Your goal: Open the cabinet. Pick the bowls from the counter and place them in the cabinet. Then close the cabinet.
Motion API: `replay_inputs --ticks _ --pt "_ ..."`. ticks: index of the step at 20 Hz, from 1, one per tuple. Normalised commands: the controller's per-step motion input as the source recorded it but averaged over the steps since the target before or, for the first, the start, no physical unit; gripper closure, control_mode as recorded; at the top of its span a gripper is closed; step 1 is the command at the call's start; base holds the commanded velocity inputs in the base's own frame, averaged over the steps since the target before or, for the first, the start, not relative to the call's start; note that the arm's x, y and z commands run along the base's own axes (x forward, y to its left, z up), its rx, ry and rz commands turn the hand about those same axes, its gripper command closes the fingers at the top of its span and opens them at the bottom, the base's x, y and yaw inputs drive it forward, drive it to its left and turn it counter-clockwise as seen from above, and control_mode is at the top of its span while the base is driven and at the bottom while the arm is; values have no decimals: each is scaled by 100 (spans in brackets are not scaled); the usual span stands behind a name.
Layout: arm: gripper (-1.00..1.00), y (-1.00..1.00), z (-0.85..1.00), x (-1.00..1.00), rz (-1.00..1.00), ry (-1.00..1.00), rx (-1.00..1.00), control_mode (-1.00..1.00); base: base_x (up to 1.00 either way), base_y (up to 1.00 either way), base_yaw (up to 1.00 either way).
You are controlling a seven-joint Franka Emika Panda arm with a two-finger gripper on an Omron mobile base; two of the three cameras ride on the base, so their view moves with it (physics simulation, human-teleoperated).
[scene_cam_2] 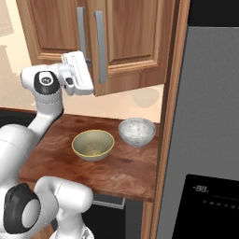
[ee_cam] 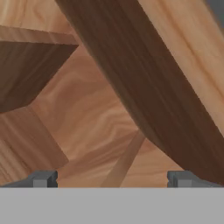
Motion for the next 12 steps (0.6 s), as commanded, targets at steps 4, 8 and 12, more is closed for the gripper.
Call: replay_inputs --ticks 4,8,12 --pt "-100 -100 0 -73 -2 -21 22 -100 0 0 0" --pt "-100 -100 0 -59 -2 -23 21 -100 0 0 0" --pt "-100 -100 0 -14 -1 -16 20 -100 0 0 0"
